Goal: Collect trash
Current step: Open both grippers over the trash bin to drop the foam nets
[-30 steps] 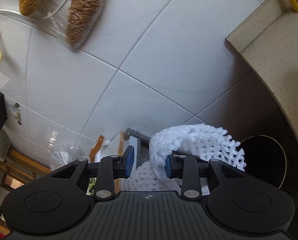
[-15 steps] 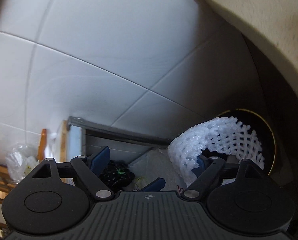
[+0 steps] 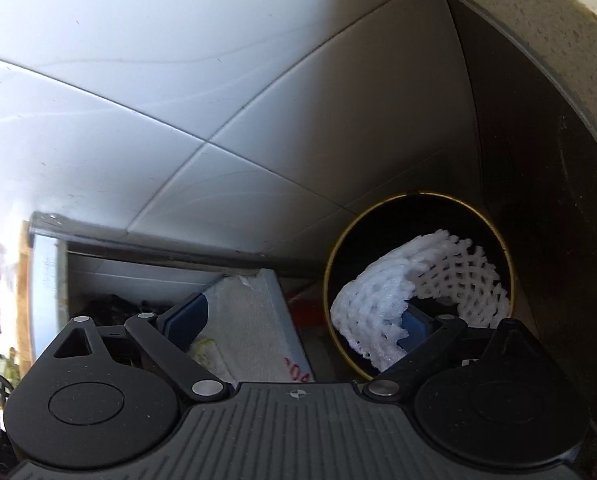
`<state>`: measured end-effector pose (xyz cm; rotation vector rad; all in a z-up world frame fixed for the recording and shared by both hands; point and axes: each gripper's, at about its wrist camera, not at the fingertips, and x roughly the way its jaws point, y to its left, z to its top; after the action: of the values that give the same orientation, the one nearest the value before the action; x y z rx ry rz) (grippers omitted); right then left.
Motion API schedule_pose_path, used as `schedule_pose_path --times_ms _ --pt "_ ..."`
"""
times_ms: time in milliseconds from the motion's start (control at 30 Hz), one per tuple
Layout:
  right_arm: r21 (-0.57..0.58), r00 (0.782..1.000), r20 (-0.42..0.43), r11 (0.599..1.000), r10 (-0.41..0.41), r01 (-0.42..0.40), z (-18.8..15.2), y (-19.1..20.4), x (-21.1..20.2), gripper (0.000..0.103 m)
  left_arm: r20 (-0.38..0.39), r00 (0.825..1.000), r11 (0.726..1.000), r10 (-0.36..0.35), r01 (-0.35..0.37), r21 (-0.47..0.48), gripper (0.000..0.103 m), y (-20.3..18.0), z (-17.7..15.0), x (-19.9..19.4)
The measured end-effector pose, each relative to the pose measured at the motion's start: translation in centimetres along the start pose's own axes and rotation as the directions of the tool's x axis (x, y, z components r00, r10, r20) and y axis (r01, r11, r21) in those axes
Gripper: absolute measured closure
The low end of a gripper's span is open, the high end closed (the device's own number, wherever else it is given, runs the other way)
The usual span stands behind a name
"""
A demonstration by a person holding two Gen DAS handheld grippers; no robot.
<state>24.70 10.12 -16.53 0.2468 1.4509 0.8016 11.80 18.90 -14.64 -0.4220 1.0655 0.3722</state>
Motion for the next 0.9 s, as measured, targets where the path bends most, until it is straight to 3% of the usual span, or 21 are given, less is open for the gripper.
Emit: schedule_pose_path --times_ms 167,300,367,433,467,567,667,800,900 --pt "-0.015 1.0 -0.014 1.0 -0.015 0.015 0.2 0.3 0.3 0.004 0.029 1.0 1.0 0.004 -0.004 -0.004 0.038 -0.4 -0.4 -0.6" --pt "0.119 0.997 -0.07 0.992 0.038 -0.029 0.1 -1.3 1.1 0.004 0.001 1.0 1.0 0.001 -0.001 -0.015 0.038 -0.4 -0.4 0.1" --pt "0.044 0.998 -0.04 0.998 0.039 -0.037 -0.3 0.0 0.3 0.003 -0.007 1.0 1.0 -0.01 0.01 -0.028 0.038 -0.2 -0.5 0.2" --pt "-0.047 0.996 -0.013 0.995 -0.084 0.084 -0.4 1.1 -0.2 0.003 -0.001 1.0 0.999 -0.026 0.026 -0.036 0.038 0.0 -0.3 0.0" --pt "-0.052 0.994 -0.002 0.993 -0.109 0.108 -0.5 1.3 -0.5 0.003 0.003 0.999 0.999 -0.032 0.032 -0.038 0.038 0.0 -0.3 -0.3" --pt "-0.036 0.999 0.024 0.999 -0.04 0.041 -1.4 1.7 -2.7 0.003 0.018 0.998 0.997 -0.06 0.061 -0.037 0.038 -0.1 -0.2 -1.2" --pt "-0.127 0.995 0.098 0.992 -0.014 0.026 -3.4 3.8 -6.0 0.003 0.05 0.994 0.995 -0.096 0.097 -0.021 0.038 -0.5 0.2 -2.5" --pt "-0.254 0.962 0.273 0.966 0.031 0.041 -6.3 6.0 -12.8 0.003 0.121 0.98 0.987 -0.159 0.154 0.047 0.038 -1.8 1.3 -4.9" --pt "-0.298 0.895 0.447 0.945 0.011 0.137 -8.4 6.6 -18.8 0.003 0.175 0.959 0.972 -0.223 0.206 0.112 0.038 -3.5 2.3 -7.0"
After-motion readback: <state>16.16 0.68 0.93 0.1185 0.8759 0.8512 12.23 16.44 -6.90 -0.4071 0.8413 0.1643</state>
